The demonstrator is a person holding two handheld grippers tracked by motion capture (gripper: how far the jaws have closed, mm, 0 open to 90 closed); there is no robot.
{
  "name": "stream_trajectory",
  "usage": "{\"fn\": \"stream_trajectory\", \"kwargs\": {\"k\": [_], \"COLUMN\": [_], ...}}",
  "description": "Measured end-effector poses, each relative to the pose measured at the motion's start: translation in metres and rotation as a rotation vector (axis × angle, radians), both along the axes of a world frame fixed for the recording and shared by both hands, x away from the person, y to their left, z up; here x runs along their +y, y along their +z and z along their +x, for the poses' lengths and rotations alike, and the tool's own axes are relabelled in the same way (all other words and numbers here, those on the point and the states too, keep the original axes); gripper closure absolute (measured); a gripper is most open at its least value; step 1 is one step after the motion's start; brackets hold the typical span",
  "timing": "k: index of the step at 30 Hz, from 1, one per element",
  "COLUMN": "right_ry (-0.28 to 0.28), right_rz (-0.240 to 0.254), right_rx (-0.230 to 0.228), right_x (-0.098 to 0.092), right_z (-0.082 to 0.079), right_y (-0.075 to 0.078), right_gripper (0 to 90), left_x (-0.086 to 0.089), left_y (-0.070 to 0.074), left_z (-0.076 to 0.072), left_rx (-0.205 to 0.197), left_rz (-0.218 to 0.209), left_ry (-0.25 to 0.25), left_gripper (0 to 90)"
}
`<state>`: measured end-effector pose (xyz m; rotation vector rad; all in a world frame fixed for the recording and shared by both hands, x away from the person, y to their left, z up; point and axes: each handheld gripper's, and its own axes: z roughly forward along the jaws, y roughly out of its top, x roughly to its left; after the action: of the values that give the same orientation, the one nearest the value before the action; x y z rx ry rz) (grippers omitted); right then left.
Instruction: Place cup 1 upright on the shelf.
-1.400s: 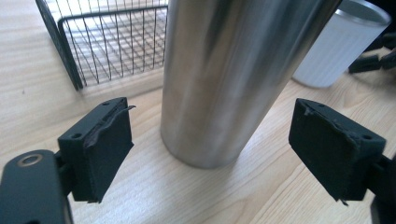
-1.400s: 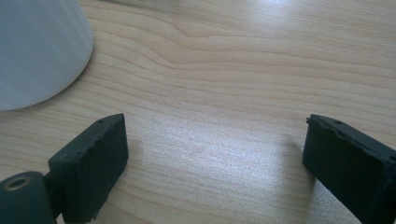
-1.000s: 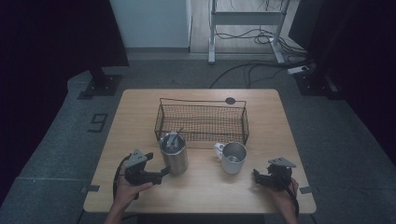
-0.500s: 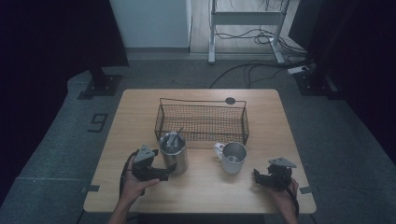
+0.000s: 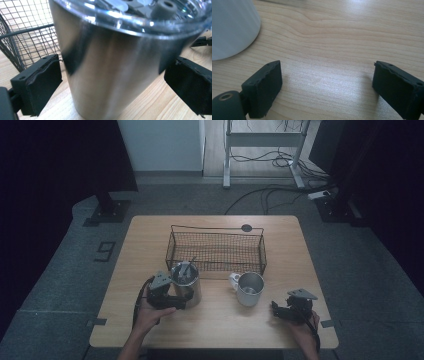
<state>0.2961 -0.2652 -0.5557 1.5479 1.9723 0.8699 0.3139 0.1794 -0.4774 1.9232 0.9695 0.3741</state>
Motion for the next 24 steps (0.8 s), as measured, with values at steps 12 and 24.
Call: {"fn": "stream_trajectory", "kwargs": {"k": [12,24], "right_ry": [0.000,0.000], "right_rz": [0.002,0.001], "right_rx": [-0.001,0.000], "right_x": [0.000,0.000], "right_z": [0.000,0.000], "right_y": [0.000,0.000], "right_gripper": [8.9,8.9], "left_x": [-0.009,-0.015], "left_y": [0.002,-0.001], "left_z": [0.009,0.018], "left_rx": [-0.018,-0.026], "left_rz": [0.012,-0.006], "left_ry": [0.001,0.005], "left_gripper": [1.0,0.0]}}
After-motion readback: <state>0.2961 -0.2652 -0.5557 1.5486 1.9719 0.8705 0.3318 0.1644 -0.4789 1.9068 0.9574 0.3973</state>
